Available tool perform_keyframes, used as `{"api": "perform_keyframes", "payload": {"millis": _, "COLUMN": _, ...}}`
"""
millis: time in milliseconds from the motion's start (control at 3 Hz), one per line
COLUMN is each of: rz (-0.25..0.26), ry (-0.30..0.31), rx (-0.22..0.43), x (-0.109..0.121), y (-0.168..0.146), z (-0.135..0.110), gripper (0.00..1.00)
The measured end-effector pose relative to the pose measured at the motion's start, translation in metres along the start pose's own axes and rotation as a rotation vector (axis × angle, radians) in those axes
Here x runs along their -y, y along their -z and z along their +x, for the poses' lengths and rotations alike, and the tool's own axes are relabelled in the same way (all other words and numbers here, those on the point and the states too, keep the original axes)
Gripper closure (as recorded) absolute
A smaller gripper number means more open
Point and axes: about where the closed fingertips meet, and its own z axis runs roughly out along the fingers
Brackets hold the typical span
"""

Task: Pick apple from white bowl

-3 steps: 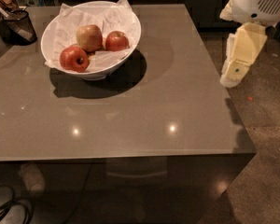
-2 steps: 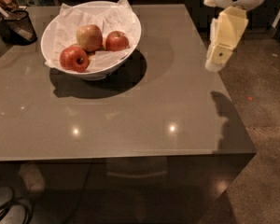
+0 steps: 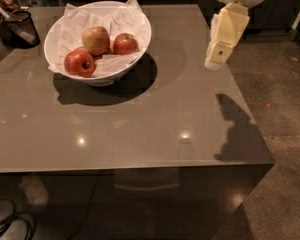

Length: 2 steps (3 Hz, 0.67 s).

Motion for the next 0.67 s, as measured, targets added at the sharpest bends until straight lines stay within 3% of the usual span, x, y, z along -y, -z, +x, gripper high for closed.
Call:
{"api": "perform_keyframes", "payload": {"millis": 333, "rz": -0.001, "ry": 0.015, "rx": 0.019, "x": 0.017, "y": -0.014, "z": -0.035, "gripper": 0.0}}
{"api": "perform_keyframes", "payload": {"millis": 667, "rz": -0.001, "ry": 0.105, "rx": 0.028, "x": 0.034, "y": -0.025, "z": -0.082, "gripper": 0.0}}
